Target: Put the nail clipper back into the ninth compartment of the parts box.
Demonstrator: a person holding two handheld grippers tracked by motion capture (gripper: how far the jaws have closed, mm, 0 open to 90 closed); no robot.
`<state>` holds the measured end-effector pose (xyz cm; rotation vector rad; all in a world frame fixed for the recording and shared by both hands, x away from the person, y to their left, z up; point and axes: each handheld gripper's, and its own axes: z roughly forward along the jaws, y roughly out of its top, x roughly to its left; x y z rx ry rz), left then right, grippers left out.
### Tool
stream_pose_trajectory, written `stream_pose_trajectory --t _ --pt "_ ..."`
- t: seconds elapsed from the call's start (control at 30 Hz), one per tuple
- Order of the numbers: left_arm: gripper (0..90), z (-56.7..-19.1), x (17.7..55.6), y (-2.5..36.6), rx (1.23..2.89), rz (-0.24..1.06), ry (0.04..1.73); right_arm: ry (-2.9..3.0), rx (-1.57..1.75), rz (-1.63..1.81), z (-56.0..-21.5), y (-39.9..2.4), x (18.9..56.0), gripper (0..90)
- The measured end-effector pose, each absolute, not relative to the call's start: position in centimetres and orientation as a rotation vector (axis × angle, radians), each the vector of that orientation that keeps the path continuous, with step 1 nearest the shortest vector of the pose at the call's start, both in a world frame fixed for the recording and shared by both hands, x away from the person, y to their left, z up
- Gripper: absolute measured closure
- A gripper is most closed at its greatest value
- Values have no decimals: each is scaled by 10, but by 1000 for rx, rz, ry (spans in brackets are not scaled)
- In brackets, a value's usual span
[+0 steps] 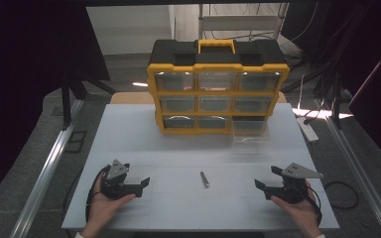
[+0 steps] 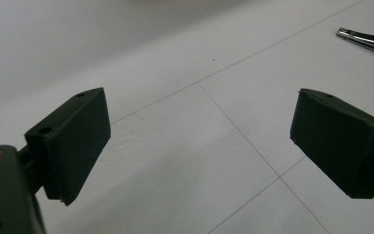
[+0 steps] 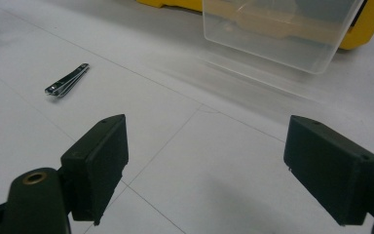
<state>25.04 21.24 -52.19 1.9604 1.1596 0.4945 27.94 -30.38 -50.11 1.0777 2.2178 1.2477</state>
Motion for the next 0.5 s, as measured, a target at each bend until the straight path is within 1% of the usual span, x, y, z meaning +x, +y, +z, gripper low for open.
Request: stream_pose_trajectory --t 0.5 --pt "80 -522 251 209 1974 473 1165 2224 1115 1226 -506 -304 286 178"
